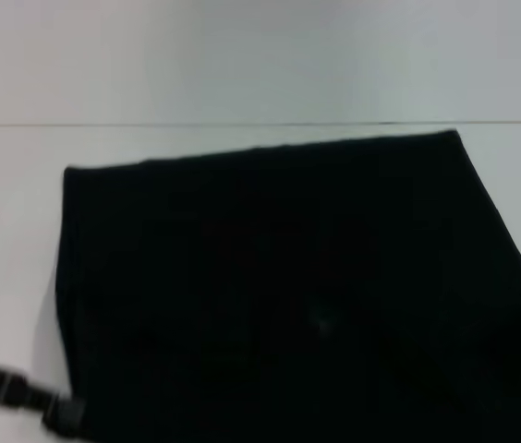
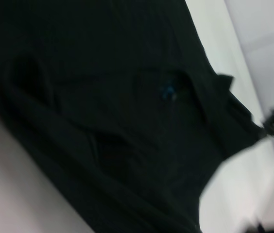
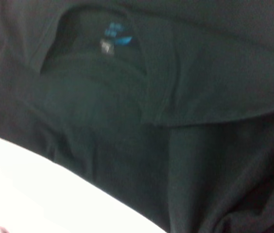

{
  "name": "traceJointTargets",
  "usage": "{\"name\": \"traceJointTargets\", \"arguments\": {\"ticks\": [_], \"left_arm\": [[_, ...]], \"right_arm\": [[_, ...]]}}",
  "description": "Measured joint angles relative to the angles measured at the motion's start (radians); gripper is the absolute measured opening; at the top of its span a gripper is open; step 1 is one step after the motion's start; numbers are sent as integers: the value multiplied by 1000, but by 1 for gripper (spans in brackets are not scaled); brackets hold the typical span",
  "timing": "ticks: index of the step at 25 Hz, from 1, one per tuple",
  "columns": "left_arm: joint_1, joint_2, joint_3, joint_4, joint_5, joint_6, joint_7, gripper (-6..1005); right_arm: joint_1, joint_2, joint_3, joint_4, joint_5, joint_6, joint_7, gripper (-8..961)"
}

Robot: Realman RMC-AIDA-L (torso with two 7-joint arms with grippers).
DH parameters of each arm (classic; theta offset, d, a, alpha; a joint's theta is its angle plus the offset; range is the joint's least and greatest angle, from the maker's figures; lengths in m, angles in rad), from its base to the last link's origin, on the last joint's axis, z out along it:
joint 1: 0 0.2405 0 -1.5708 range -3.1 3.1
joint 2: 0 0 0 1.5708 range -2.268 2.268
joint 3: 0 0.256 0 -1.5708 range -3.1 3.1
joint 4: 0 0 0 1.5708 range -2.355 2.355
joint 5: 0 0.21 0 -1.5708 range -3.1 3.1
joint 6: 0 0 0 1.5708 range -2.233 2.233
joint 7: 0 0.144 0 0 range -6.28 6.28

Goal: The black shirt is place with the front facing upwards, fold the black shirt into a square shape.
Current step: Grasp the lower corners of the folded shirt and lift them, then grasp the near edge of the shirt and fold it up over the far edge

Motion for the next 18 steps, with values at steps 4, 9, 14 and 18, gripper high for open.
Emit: {"name": "traceJointTargets", "arguments": {"ticks": [4, 9, 14, 18], "left_arm": [[4, -9, 7, -6, 65, 101, 23, 138], [-5, -20, -7, -9, 68, 89, 33, 145], [-37, -13, -151, -9, 63, 28, -3, 151], [-62, -1, -267, -9, 62, -78, -66, 157]], "right_arm": [[-22, 14, -29, 11, -36, -62, -65, 63], [-18, 27, 14, 18, -25, -50, -90, 63], [3, -9, 169, 39, 46, -1, -39, 63], [8, -55, 271, 92, 135, 127, 39, 63]]}}
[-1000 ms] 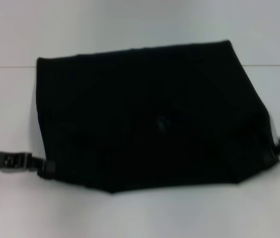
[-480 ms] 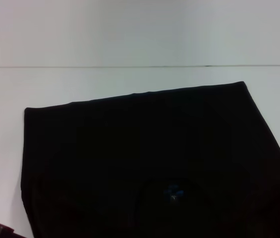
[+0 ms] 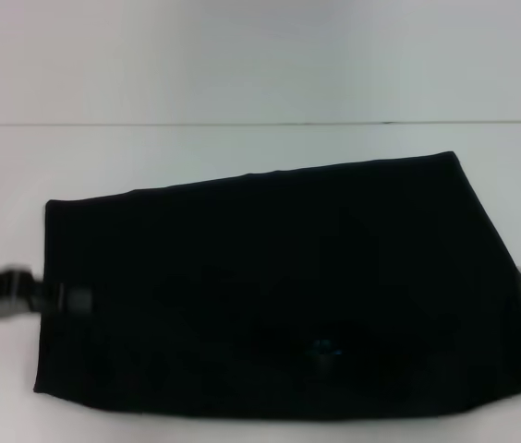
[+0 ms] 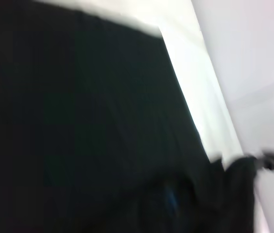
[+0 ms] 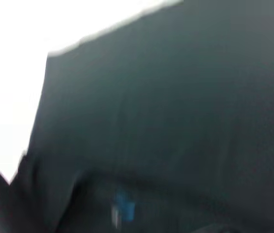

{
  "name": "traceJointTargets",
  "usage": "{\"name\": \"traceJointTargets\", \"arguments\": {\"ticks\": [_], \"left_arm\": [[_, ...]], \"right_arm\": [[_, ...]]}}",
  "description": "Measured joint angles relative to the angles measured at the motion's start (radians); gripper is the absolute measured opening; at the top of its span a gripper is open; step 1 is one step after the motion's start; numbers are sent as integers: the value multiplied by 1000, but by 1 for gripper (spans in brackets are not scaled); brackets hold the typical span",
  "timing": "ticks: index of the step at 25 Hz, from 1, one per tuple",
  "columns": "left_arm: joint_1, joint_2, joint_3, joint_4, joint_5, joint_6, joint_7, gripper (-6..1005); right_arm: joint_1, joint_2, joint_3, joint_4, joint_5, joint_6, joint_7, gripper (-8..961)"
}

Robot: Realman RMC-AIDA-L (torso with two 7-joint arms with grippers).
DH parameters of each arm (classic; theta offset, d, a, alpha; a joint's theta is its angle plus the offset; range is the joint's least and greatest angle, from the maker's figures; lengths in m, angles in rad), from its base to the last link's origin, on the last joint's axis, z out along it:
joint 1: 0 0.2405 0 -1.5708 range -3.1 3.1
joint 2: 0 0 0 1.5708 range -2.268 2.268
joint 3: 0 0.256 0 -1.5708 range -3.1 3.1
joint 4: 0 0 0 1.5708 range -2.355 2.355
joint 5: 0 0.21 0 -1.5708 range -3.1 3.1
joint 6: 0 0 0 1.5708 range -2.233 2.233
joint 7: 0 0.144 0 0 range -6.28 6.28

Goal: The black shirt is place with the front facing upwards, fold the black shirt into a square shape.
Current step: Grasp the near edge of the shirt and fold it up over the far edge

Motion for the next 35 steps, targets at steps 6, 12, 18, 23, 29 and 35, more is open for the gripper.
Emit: {"name": "traceJointTargets", "arguments": {"ticks": [6, 12, 18, 23, 29, 35], "left_arm": [[-28, -16, -134, -6, -8, -220, -54, 165], [-33, -34, -162, -43, -85, -342, -50, 173], [-53, -43, -160, -48, -107, -436, -49, 181], [-76, -69, -146, -50, -108, -524, -44, 187], [-94, -101, -147, -53, -108, -610, -21, 196], [-98, -126, -145, -53, -108, -687, -10, 204]], "right_arm": [[2, -11, 25, 63, 180, 180, 25, 63], [20, 35, 18, 75, 270, 312, 4, 63], [25, 48, 16, 78, 329, 424, -31, 62], [37, 81, 16, 84, 375, 520, -61, 62], [65, 139, 5, 103, 380, 672, -91, 62], [80, 188, 2, 109, 381, 822, -101, 62]]}}
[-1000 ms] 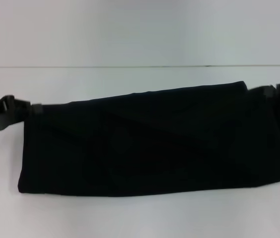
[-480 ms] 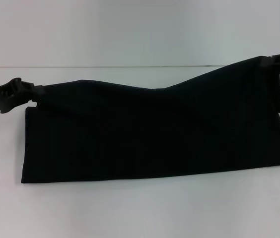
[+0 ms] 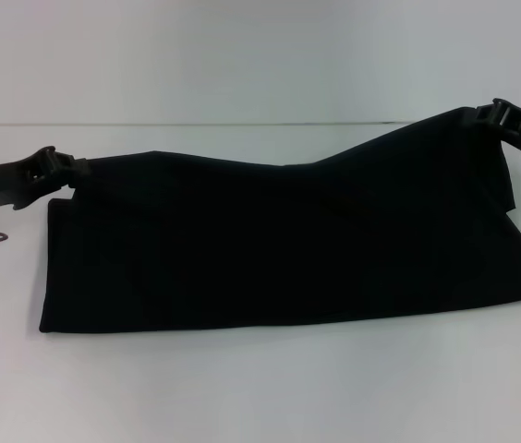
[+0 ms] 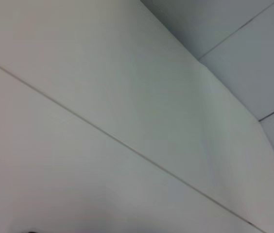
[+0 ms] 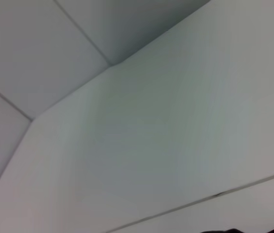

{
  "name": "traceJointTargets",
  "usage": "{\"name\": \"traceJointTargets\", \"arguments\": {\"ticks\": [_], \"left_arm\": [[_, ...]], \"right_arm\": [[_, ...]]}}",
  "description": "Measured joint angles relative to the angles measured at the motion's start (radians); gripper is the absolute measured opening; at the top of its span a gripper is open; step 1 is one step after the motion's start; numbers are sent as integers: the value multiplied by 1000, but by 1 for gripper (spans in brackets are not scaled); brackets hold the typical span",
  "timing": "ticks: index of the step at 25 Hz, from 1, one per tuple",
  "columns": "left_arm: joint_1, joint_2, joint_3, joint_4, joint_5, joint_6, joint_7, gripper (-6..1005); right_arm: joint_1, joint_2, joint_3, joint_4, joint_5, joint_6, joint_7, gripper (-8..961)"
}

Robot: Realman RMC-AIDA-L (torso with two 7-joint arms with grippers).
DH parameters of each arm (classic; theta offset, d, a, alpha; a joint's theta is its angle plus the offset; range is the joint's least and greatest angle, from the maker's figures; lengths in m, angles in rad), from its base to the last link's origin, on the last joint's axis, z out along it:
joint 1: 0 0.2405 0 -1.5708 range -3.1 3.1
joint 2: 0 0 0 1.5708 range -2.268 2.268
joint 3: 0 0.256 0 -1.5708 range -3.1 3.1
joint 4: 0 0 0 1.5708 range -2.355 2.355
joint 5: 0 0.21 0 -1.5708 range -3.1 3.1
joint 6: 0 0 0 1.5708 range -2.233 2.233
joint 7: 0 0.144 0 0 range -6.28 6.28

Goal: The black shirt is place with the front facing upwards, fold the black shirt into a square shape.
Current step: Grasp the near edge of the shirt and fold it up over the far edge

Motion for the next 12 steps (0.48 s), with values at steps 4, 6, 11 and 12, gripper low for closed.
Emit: {"name": "traceJointTargets", "arguments": {"ticks": [4, 6, 11, 12], "left_arm": [[0, -13, 0, 0, 0, -37, 9, 209], [-2, -17, 0, 0, 0, -51, 14, 212], [-11, -31, 0, 0, 0, -80, 33, 218], [-13, -36, 0, 1, 0, -94, 34, 220]], "right_arm": [[5, 20, 0, 2, 7, 57, -22, 62], [5, 25, 0, 6, 21, 78, -39, 62], [-3, 30, 0, 40, 136, 96, -178, 62], [-3, 30, 0, 40, 136, 96, -178, 62]]}}
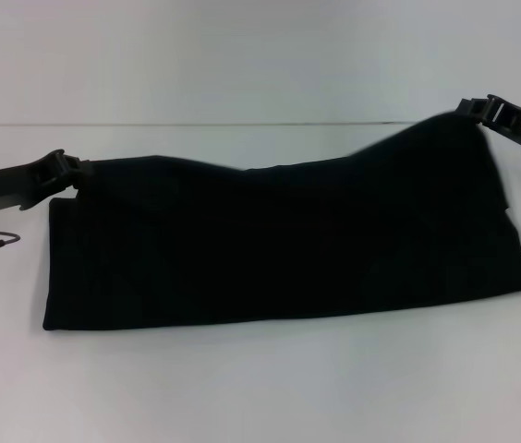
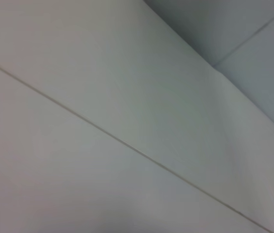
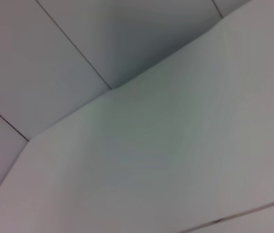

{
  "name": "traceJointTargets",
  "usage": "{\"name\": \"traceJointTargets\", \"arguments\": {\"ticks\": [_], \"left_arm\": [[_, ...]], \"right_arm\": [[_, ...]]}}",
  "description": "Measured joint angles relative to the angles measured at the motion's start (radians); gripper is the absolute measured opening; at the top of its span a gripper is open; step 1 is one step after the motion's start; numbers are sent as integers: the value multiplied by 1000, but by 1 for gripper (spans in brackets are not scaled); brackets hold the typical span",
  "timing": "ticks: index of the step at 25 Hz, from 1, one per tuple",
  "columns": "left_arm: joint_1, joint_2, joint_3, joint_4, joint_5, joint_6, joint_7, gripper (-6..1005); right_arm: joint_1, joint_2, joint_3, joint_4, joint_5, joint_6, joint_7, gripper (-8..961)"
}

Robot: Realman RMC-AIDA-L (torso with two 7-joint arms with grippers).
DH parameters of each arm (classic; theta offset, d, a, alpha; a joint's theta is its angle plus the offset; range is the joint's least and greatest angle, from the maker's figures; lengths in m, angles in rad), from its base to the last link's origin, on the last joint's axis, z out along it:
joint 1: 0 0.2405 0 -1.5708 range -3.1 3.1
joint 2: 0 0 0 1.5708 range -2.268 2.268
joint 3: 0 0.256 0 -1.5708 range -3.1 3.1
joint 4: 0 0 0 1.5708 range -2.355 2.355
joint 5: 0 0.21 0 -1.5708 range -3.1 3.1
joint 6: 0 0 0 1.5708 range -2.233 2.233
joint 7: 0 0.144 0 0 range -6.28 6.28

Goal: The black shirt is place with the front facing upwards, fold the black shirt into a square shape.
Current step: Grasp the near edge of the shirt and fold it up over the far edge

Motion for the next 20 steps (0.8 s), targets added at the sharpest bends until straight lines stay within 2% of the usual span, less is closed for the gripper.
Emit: {"name": "traceJointTargets", "arguments": {"ticks": [3, 6, 10, 13, 17, 19, 20], "left_arm": [[-3, -17, -1, 1, -9, -46, 1, 224], [-3, -29, -1, 0, -44, -76, 16, 228], [6, -31, 0, -1, -88, -101, 27, 233], [19, -30, -1, 0, -114, -119, 44, 352], [50, -13, -2, 2, -174, -38, 85, 528], [74, 9, -4, 2, -203, 60, 92, 645], [99, 36, -5, 1, -228, 180, 89, 703]], "right_arm": [[-1, 1, 0, 23, 39, 16, -69, 62], [5, 5, 1, 43, 45, 53, -94, 200], [3, 16, 7, 47, 53, 89, -95, 400], [-13, 17, 9, 41, 86, 84, -97, 502], [-53, -5, 5, 40, 141, -44, -156, 606], [-82, -20, 3, 38, 158, -161, -242, 627], [-94, -26, 3, 37, 163, -223, -287, 637]]}}
